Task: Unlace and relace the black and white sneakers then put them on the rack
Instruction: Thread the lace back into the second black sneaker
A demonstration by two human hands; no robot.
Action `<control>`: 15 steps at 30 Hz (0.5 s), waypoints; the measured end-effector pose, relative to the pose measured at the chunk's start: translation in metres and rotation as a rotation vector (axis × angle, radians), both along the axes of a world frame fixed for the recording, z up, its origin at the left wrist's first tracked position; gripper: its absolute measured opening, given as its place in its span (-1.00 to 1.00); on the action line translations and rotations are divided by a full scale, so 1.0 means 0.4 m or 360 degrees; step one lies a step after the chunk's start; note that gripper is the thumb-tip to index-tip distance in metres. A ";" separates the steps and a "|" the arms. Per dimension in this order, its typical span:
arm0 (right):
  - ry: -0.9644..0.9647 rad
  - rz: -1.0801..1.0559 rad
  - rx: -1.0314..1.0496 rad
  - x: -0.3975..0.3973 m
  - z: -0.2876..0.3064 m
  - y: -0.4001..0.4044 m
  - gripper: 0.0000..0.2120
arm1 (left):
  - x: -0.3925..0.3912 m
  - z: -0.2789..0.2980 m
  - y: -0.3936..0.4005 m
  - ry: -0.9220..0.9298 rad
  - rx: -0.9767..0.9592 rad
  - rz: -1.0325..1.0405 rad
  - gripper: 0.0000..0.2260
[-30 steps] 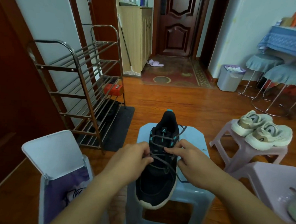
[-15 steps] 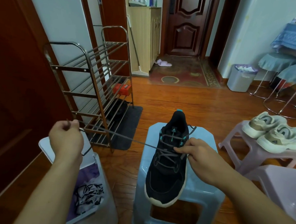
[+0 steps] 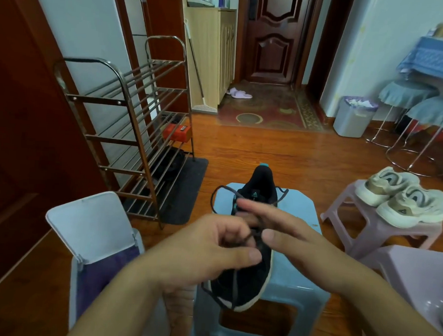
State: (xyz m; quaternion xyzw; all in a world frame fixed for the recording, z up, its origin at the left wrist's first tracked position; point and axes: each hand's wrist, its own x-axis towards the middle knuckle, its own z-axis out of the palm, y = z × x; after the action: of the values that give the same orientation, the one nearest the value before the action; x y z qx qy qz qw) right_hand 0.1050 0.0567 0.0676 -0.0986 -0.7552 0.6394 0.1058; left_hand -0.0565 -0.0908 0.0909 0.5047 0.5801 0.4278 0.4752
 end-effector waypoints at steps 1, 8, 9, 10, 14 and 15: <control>-0.0009 0.0028 0.0018 0.006 0.001 -0.004 -0.50 | 0.010 -0.002 0.004 -0.0106 -0.0001 -0.0045 -0.89; -0.0325 -0.0487 0.0414 0.100 0.014 0.074 -0.35 | -0.033 -0.002 0.009 -0.0342 -0.0117 -0.0010 -0.81; -0.0520 -0.0600 0.0688 0.116 0.011 0.095 -0.32 | -0.031 -0.008 0.009 -0.0305 -0.0193 -0.0037 -0.78; -0.0773 -0.0650 0.0944 0.130 0.001 0.114 -0.33 | -0.026 -0.013 0.010 -0.0270 -0.0269 -0.0014 -0.76; -0.1794 -0.0354 0.1033 0.162 -0.091 0.159 -0.61 | 0.009 -0.050 0.036 -0.0316 -0.0340 0.0631 -0.71; -0.1895 -0.0257 0.0995 0.166 -0.114 0.165 -0.65 | 0.017 -0.058 0.044 -0.0435 -0.0301 0.0822 -0.72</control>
State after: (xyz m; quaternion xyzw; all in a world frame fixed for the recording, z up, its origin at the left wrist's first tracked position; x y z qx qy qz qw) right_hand 0.1714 0.1227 0.0218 -0.4549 -0.8244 0.2176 -0.2572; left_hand -0.0498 -0.0731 0.0677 0.2319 0.6572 0.5425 0.4690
